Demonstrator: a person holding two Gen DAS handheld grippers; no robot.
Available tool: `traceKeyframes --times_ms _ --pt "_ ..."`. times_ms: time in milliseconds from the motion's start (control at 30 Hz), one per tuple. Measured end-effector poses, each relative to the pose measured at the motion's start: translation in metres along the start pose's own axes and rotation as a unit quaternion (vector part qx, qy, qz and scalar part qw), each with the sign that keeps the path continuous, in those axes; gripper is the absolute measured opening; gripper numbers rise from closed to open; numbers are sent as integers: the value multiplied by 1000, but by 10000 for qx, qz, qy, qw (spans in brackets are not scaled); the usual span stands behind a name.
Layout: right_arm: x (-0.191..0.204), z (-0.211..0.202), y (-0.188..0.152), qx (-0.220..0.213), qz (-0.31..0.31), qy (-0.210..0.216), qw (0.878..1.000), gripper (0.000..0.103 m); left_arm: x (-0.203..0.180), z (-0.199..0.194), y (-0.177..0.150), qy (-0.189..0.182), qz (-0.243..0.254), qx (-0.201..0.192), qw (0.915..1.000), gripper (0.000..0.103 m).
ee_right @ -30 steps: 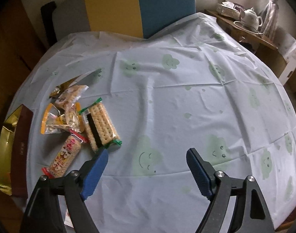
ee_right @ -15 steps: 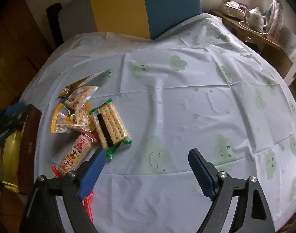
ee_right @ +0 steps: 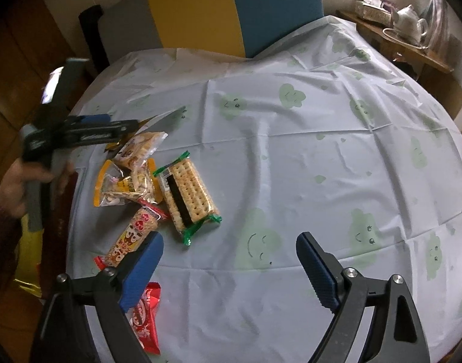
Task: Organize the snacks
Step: 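Reach the left gripper to the gold-and-white stick packet and grasp it, then carry the stick packet toward the tray with the left gripper while the right moves to the cracker pack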
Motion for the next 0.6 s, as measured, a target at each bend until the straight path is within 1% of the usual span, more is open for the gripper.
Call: traceKeyframes --times_ms 33,67,100,133,200,300,367,433,467,533,600 --pt "0 0 0 8 -1 15 10000 90 0 5 1 -2 11 85 10000 80" --pt "1 0 0 10 0 43 10000 90 3 13 2 57 -19 215 9998 76" --pt "1 1 0 12 1 58 10000 90 7 21 0 73 -121 349 9993 57" --pt "1 1 0 18 -1 70 10000 90 10 25 -2 7 -267 444 9987 48" --pt "1 1 0 24 3 56 10000 90 21 24 -6 -280 -714 339 9965 45" --pt "0 0 1 -18 6 46 10000 90 26 18 -16 -282 -830 300 9957 35" --pt "0 -2 2 -92 -15 10 10000 90 37 14 -27 -358 -1251 307 9910 30" --pt "0 -3 2 -117 -30 -16 9999 90 50 6 -44 -275 -1772 319 9833 28" --pt "0 -3 2 -127 -33 -38 9999 90 55 2 -52 -198 -1956 321 9800 28" --pt "-2 -4 3 -149 -31 -92 9998 90 59 -3 -66 -7 -2103 355 9770 28" --pt "-5 -5 4 -190 -17 -163 9997 90 60 -12 -87 125 -2280 372 9729 28"
Point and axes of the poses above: each gripper's, at about its wrist camera, not at the fingertips, and z roughly the way its jaws point, x to its left, y to its top, the point moved 7 cm from there along z, roughly the way its jaws point, and after that the axes turned 4 degrees about x, right-handed, at the moved point
